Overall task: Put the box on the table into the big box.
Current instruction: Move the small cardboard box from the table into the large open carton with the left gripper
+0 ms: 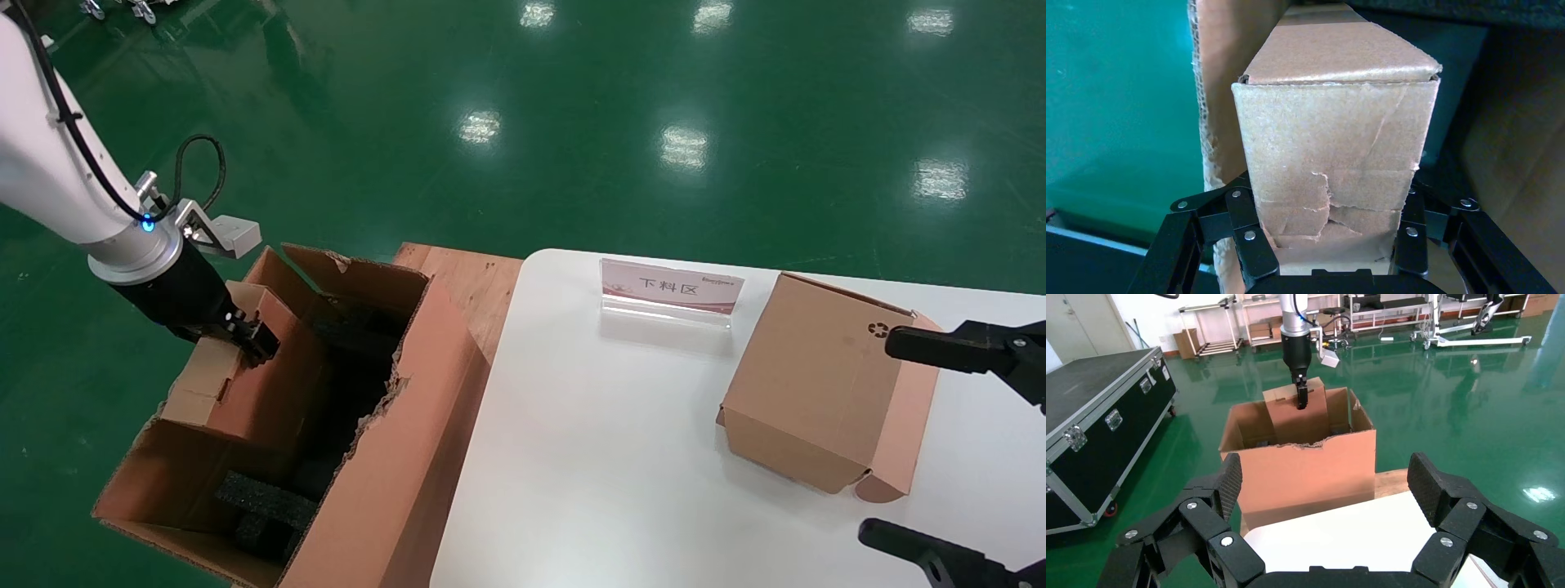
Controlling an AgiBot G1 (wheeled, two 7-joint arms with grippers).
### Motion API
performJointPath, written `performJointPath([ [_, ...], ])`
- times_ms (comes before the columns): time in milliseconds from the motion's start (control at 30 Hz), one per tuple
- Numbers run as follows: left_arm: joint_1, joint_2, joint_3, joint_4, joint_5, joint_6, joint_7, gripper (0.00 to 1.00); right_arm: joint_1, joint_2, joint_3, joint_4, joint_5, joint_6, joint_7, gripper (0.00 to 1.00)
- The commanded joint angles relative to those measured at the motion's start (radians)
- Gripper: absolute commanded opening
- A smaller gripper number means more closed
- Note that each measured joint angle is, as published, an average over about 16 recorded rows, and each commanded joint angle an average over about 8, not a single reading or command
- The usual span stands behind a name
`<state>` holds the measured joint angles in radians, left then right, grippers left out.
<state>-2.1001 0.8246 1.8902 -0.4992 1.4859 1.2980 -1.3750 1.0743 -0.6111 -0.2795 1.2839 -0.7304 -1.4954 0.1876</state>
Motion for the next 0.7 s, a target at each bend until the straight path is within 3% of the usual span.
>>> performJointPath([
  [33, 0.012, -0.01, -0.006, -0.002, 0.0, -0.025, 0.0, 0.0, 0.0, 0.0, 0.0, 0.0, 0.0, 0.0, 0.0, 1.0],
  [700, 0.082, -0.073, -0.025, -0.053, -0.001, -0.146, 0.029, 0.0, 0.0, 0.0, 0.0, 0.0, 0.0, 0.0, 0.0, 1.0],
])
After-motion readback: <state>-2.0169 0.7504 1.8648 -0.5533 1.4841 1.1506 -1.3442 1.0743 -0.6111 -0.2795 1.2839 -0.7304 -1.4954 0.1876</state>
